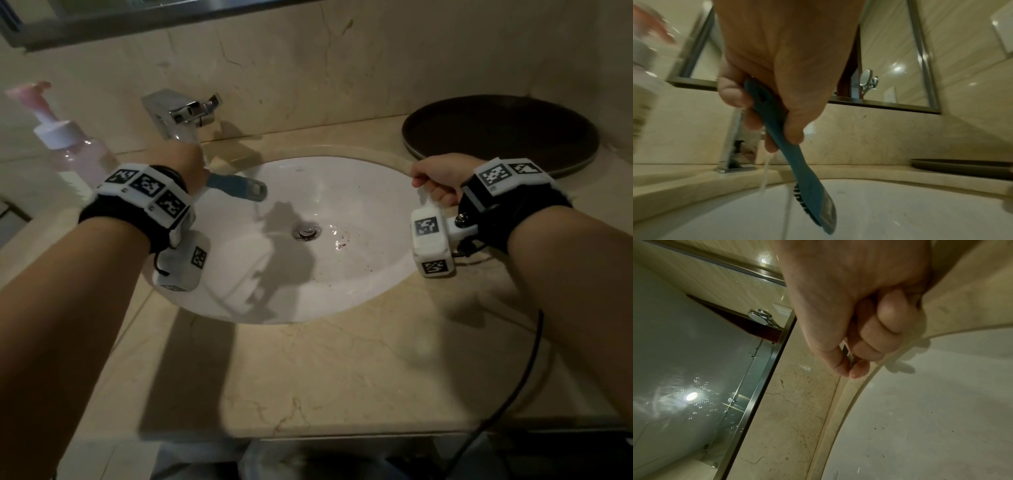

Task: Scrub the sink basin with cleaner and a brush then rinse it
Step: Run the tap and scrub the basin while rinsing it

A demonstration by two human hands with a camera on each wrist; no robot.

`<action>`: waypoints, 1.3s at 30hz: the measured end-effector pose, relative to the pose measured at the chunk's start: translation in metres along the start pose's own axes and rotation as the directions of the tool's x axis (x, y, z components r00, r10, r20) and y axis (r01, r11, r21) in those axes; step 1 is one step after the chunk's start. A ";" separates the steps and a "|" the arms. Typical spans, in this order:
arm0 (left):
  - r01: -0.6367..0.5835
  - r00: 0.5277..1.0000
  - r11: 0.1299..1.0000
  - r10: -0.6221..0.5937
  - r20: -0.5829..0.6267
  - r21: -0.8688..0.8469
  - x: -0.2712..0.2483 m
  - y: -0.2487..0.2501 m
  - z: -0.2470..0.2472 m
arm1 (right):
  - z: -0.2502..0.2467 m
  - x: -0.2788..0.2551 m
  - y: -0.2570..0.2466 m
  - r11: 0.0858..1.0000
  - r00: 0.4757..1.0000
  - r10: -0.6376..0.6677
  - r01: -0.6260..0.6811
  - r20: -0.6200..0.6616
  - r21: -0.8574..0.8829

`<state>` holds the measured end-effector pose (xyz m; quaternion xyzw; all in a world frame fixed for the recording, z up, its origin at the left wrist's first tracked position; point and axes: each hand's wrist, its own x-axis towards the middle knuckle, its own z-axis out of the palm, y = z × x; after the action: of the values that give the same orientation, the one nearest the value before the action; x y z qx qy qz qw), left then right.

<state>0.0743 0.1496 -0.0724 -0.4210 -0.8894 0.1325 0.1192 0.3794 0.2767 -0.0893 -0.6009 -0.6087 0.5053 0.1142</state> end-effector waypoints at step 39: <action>-0.558 0.733 0.759 0.641 -0.230 0.337 0.079 0.175 -0.038 | 0.001 0.017 -0.002 0.999 0.998 -0.054 0.054 -0.035 0.004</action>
<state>0.1636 0.3228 -0.0873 -0.6847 -0.6474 0.2000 0.2684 0.3732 0.2910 -0.0965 -0.5926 -0.6216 0.4929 0.1397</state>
